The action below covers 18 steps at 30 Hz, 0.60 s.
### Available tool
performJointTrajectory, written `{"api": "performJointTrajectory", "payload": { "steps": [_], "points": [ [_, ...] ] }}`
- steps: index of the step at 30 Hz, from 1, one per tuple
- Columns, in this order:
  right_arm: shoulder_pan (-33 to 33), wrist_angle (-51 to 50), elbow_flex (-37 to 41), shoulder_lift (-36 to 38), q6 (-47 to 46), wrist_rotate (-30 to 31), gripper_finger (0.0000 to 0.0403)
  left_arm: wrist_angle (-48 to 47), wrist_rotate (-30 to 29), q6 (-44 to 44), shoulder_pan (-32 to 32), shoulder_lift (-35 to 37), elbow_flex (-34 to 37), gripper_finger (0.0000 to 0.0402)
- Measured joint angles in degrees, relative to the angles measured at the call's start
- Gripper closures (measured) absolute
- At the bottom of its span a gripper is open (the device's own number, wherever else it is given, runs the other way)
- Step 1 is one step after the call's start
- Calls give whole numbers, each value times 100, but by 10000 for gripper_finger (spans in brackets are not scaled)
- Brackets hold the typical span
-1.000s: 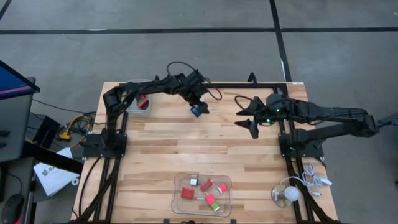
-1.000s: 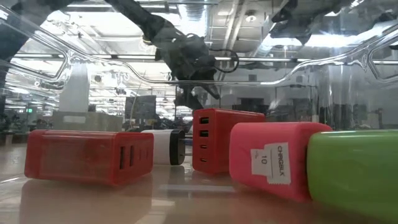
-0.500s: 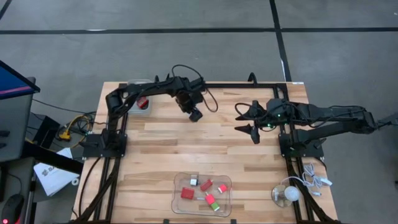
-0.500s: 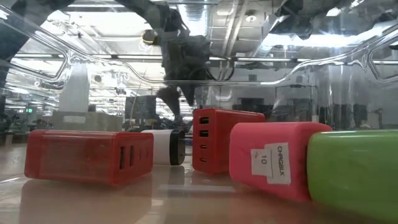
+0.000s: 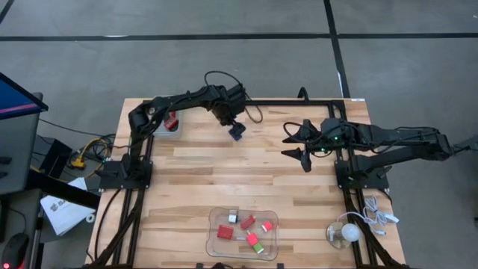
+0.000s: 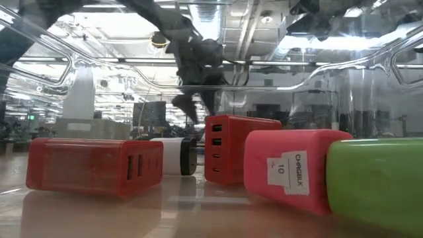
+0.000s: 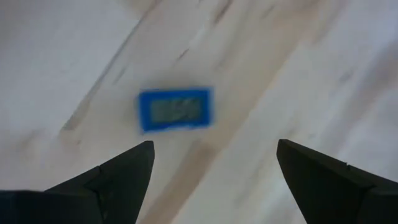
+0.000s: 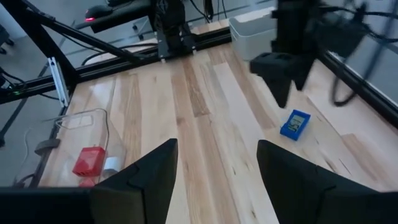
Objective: Pick & Place Office items
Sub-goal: Put the blue digital clock into the gray bin
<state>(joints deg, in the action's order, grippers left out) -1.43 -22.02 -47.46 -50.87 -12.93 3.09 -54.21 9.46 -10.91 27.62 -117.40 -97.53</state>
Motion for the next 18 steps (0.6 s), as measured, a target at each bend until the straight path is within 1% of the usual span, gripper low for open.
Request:
{"api": "performJointTrajectory", "payload": {
  "steps": [2,5,7,11,16,18],
  "points": [
    [1,39,0,0,-2,0,188,107,505,-108,100,-153,-184,64],
    [0,29,0,0,-4,0,188,-68,561,-157,89,-527,-567,66],
    [16,16,0,0,-4,0,188,-348,684,-124,5,-817,-874,66],
    [109,-1,0,0,19,-2,188,-854,744,-5,-156,-1319,-1534,66],
    [190,0,-2,2,26,-2,188,-949,1125,-192,-100,-1754,-2116,66],
    [264,-29,-4,1,28,1,188,-931,1163,-279,-109,-1835,-2262,66]
  ]
}}
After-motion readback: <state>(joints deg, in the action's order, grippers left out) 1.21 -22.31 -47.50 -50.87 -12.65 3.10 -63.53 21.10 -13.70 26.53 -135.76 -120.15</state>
